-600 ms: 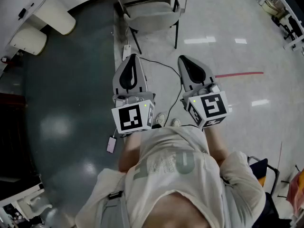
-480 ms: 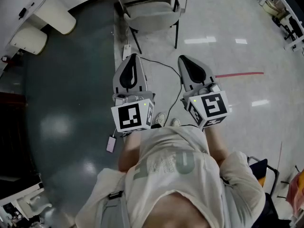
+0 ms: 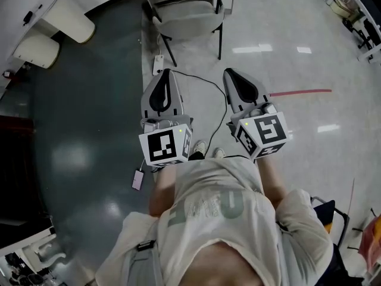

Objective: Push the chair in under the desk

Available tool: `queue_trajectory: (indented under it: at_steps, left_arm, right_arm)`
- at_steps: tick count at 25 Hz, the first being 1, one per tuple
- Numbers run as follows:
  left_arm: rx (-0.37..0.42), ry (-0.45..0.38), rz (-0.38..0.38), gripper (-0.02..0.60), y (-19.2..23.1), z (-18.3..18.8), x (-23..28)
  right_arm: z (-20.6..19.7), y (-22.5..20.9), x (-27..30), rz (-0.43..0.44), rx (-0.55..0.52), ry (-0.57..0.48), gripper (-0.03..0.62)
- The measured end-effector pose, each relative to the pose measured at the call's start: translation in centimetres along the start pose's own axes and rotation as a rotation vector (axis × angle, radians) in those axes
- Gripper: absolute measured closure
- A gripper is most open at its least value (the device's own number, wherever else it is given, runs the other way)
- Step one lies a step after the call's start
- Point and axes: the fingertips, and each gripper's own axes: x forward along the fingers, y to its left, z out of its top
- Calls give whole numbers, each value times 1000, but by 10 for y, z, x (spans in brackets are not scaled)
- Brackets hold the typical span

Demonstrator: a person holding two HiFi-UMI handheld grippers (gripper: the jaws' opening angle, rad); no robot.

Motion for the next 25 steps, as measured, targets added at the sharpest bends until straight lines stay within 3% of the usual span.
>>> queue_trajectory:
  at_steps: [4, 9, 15, 20, 25]
  left_arm:
    - [40, -12, 27, 568, -4, -2, -3]
    - [37, -3, 56, 568, 0, -16, 1]
    - [29, 5, 83, 568, 26, -62, 39]
    - [1, -17, 90, 568, 71, -99, 132]
    - [9, -7, 50, 568, 141, -101, 275]
  right_arm:
    - [-8, 3, -5, 100, -8, -12, 576]
    - [-32, -10, -4, 120, -33, 24, 576]
    - [-79, -38, 34, 171, -111, 53, 576]
    - [-98, -80, 136, 205, -135, 83, 576]
    - [-58, -111, 292, 230, -179, 76, 576]
